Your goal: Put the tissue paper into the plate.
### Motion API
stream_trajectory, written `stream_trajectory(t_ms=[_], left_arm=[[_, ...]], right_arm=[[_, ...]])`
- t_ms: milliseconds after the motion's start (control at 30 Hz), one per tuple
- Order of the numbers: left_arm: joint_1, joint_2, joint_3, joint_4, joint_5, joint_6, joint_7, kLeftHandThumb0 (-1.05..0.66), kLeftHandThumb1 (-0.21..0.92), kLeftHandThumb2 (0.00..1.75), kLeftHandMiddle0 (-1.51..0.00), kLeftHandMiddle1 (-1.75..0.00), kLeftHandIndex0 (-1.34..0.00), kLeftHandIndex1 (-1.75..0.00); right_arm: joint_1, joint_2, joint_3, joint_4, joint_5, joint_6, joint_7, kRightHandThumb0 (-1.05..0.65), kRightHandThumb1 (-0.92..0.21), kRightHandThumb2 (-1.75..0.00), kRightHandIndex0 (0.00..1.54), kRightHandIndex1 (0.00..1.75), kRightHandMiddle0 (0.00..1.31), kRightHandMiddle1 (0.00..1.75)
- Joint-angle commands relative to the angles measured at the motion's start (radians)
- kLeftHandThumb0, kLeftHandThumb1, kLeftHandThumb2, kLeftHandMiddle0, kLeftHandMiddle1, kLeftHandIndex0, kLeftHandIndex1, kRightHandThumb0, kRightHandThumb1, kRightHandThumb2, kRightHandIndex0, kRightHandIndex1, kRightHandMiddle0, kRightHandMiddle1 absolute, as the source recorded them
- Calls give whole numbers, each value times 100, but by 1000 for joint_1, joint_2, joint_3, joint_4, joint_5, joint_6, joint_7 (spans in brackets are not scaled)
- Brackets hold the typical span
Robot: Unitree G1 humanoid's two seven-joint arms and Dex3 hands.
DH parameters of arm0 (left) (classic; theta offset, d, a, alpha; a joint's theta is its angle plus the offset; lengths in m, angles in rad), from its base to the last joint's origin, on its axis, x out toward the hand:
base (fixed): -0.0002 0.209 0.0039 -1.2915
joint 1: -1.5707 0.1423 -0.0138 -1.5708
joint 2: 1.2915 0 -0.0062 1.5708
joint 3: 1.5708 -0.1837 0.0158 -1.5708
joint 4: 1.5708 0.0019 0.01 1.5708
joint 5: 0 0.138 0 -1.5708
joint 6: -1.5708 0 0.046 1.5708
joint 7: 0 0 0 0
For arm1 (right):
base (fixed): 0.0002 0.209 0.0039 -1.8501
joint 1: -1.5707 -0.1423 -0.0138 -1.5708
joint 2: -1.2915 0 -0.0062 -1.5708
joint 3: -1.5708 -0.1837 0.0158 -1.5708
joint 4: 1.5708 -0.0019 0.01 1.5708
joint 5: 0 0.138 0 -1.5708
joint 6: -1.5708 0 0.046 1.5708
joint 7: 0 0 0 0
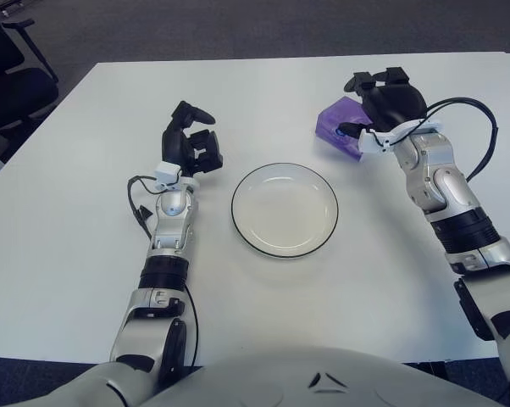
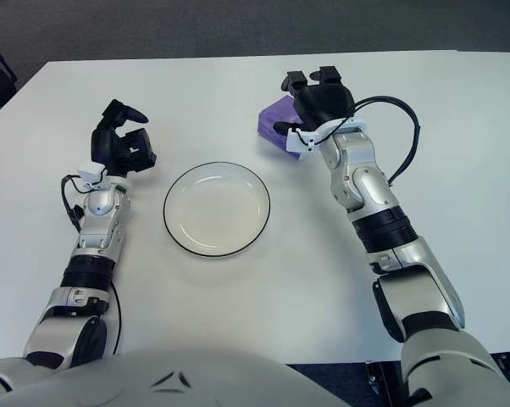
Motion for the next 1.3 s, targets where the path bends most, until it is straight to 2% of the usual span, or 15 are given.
stream_trajectory(t_ms=[0, 333, 533, 767, 967, 1267], left_arm=[[185, -70, -17, 129, 1, -11, 4, -44, 43, 118, -130, -175, -52, -175], [187, -69, -19, 126, 8, -11, 6, -45, 43, 119, -130, -175, -53, -175], [187, -70, -17, 127, 6, -15, 5, -45, 43, 118, -131, -175, -53, -175], [190, -72, -16, 126, 4, -25, 5, -44, 43, 118, -131, -175, -53, -175], [190, -72, -13, 130, 5, -38, 10, -44, 43, 118, -130, -175, -53, -175], [194, -75, -10, 129, 9, -43, 20, -45, 43, 118, -131, -175, -53, -175]], right_arm=[[-12, -8, 34, -27, -30, 35, 106, -105, -92, -94, 0, 2, 0, 45], [-31, 15, 79, 10, -44, 98, 215, -105, -92, -94, 0, 0, 0, 31], [-52, 35, 113, 74, -57, 119, 236, -105, -92, -93, 0, 0, 0, 28], [-82, 49, 147, 203, -64, 108, 206, -105, -92, -92, 0, 0, 0, 25], [-127, 68, 175, 404, -45, 56, 109, -105, -92, -92, 0, 0, 0, 23], [-165, 77, 198, 572, -22, -19, 24, -105, -92, -90, 0, 0, 0, 23]])
